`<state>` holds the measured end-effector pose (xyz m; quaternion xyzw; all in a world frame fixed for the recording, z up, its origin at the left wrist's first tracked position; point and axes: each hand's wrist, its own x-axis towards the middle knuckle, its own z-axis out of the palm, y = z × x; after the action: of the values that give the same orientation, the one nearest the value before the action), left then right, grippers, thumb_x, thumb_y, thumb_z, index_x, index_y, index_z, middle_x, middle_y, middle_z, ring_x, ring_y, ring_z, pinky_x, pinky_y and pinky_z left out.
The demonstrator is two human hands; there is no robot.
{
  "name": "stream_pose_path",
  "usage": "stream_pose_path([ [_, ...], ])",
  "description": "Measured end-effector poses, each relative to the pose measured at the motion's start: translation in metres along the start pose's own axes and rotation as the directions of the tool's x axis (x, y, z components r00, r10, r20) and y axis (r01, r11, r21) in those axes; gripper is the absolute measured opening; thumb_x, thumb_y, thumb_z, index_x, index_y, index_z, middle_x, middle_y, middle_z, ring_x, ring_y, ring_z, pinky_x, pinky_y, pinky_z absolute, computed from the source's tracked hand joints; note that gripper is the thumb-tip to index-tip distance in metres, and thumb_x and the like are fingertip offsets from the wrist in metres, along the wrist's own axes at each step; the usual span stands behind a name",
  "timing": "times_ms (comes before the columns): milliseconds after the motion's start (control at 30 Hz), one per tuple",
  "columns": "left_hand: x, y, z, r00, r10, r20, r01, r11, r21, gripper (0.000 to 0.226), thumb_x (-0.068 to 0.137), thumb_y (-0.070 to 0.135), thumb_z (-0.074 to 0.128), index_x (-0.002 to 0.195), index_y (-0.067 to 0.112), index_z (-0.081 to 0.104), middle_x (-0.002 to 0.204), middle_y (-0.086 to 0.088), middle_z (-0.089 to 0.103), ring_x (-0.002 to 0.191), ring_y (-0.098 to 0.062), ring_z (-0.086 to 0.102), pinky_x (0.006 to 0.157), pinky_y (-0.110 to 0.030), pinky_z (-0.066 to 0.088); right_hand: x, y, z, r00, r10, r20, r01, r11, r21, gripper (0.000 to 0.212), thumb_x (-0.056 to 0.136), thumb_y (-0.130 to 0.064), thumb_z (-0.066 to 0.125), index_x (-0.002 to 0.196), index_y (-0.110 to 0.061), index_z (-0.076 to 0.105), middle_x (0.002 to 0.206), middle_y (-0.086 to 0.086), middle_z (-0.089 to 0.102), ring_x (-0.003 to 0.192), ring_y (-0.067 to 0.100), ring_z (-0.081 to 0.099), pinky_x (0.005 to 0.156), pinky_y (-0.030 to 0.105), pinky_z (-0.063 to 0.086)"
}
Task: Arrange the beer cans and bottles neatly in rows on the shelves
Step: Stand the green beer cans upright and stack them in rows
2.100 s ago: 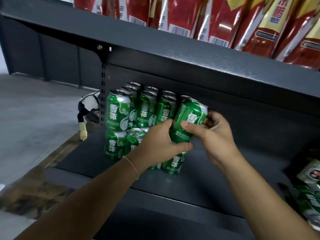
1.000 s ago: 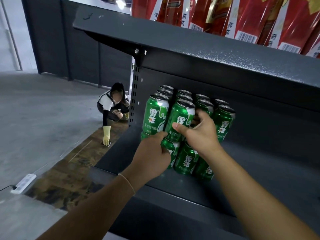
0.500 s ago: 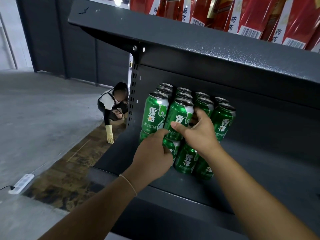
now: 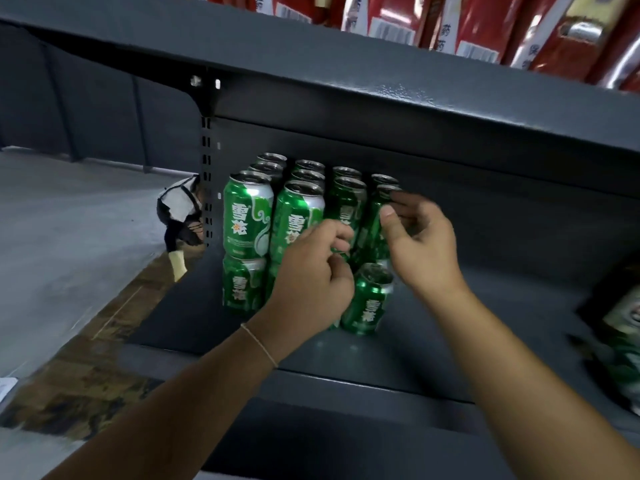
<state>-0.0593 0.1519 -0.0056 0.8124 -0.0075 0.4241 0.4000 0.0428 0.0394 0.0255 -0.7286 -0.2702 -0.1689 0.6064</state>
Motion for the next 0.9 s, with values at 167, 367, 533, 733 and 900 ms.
stream_pose_path([
  [167, 0.009, 0.029, 0.055, 0.996, 0.042, 0.08, -0.034, 0.995, -0.097, 0.042, 0.077, 0.006, 0.038, 0.113, 0.009, 0.06, 0.102, -0.002, 0.061, 0.088, -0.012, 0.061, 0.078, -0.024, 0.052, 0.0, 0.02, -0.066, 0.998, 0.01, -0.064, -0.015, 0.996, -0.09, 0.019, 0.093, -0.013, 0.066, 0.112, -0.012, 0.064, 0.093, -0.01, 0.064, 0.074, -0.013, 0.059, 0.072, 0.007, 0.046],
  [367, 0.014, 0.065, 0.139, 0.976, 0.009, 0.219, 0.022, 0.99, -0.14, 0.043, 0.086, 0.0, 0.044, 0.125, 0.013, 0.055, 0.115, -0.004, 0.059, 0.098, -0.014, 0.06, 0.088, -0.026, 0.049, -0.006, 0.046, -0.155, 0.99, 0.066, -0.126, -0.088, 0.98, -0.177, 0.016, 0.093, -0.015, 0.067, 0.11, -0.015, 0.064, 0.096, -0.011, 0.064, 0.08, -0.012, 0.059, 0.074, 0.005, 0.045],
  [533, 0.014, 0.09, 0.21, 0.933, -0.038, 0.358, 0.095, 0.985, -0.142, 0.04, 0.092, 0.002, 0.045, 0.129, 0.017, 0.053, 0.124, -0.002, 0.057, 0.106, -0.015, 0.058, 0.097, -0.031, 0.047, -0.006, 0.073, -0.224, 0.975, 0.125, -0.186, -0.168, 0.957, -0.237, 0.018, 0.093, -0.016, 0.068, 0.11, -0.016, 0.064, 0.097, -0.01, 0.065, 0.086, -0.004, 0.06, 0.075, 0.005, 0.047],
  [733, 0.008, 0.11, 0.286, 0.884, -0.059, 0.463, 0.152, 0.974, -0.166, 0.038, 0.094, 0.007, 0.042, 0.129, 0.017, 0.053, 0.128, -0.002, 0.057, 0.11, -0.016, 0.058, 0.097, -0.027, 0.045, -0.011, 0.112, -0.298, 0.923, 0.279, -0.265, -0.374, 0.816, -0.44, 0.033, 0.09, -0.023, 0.068, 0.121, -0.011, 0.062, 0.111, 0.006, 0.069, 0.099, 0.022, 0.065, 0.092, 0.032, 0.05],
  [900, -0.006, 0.119, 0.331, 0.841, -0.073, 0.537, 0.19, 0.968, -0.166, 0.036, 0.096, 0.01, 0.043, 0.129, 0.02, 0.052, 0.129, 0.001, 0.057, 0.113, -0.012, 0.056, 0.086, -0.014, 0.04, -0.024, 0.146, -0.346, 0.853, 0.435, -0.29, -0.515, 0.6, -0.613, 0.051, 0.09, -0.036, 0.065, 0.132, -0.01, 0.052, 0.129, 0.017, 0.06, 0.119, 0.036, 0.056, 0.098, 0.038, 0.047],
])
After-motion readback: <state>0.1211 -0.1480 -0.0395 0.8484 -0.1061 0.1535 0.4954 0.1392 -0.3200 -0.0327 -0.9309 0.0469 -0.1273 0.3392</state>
